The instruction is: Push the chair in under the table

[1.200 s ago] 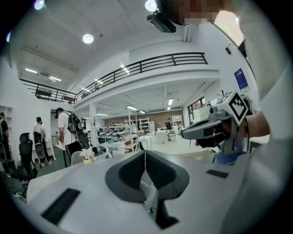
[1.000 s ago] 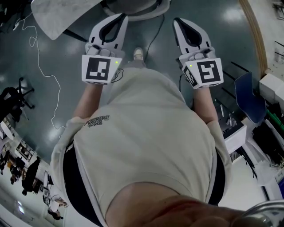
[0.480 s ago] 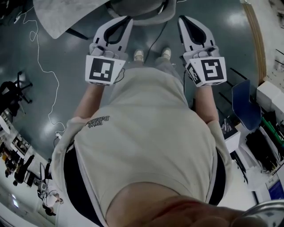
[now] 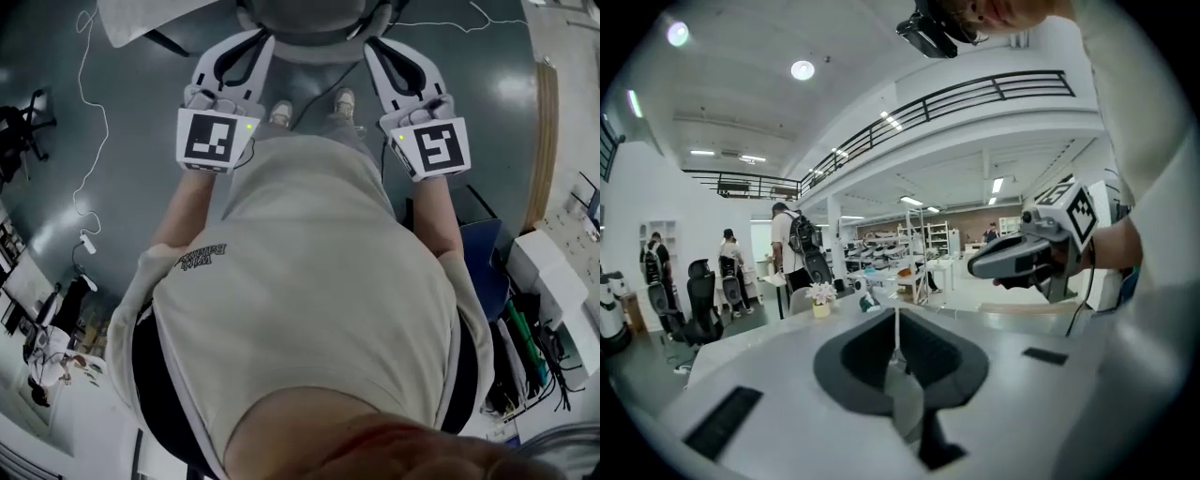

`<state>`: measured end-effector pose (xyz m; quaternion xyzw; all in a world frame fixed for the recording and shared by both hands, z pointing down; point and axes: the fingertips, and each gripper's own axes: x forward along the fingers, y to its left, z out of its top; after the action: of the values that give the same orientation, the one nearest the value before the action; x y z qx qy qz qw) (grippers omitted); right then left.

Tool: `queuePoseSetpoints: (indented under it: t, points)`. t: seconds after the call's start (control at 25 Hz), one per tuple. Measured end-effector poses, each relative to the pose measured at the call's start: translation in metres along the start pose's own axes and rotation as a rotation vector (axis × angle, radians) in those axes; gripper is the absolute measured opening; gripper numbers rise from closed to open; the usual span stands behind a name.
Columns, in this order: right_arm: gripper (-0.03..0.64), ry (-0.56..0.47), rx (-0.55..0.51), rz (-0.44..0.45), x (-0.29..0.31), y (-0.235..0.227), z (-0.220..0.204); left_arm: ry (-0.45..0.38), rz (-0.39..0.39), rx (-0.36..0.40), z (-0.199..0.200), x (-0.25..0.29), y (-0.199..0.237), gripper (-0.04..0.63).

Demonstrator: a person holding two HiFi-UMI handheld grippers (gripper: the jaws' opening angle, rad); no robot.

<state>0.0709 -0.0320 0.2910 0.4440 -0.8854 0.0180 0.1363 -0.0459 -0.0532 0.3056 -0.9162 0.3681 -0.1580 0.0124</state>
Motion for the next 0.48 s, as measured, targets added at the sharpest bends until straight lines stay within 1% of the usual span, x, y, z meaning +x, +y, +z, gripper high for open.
queuePoseSetpoints:
  t: [0.12,0.2,0.36,0.4,0.44,0.48]
  points:
    - [0.011,0.042,-0.066,0.104,0.008,-0.015,-0.012,0.061,0.051,0.024,-0.004,0.018,-0.006,0.011]
    - [0.011,0.069,-0.075,0.160,0.015,-0.024,-0.026,0.112,0.066,0.049,-0.013,0.029,-0.012,0.012]
    - [0.015,0.143,-0.078,0.251,0.028,-0.044,-0.062,0.212,0.039,0.086,-0.040,0.047,-0.026,0.012]
    - [0.036,0.171,-0.092,0.273,0.031,-0.047,-0.072,0.250,0.024,0.091,-0.050,0.051,-0.031,0.014]
    - [0.094,0.205,-0.111,0.299,0.034,-0.050,-0.082,0.296,0.001,0.088,-0.061,0.055,-0.036,0.034]
    - [0.129,0.239,-0.134,0.326,0.036,-0.050,-0.092,0.343,-0.031,0.079,-0.073,0.059,-0.042,0.094]
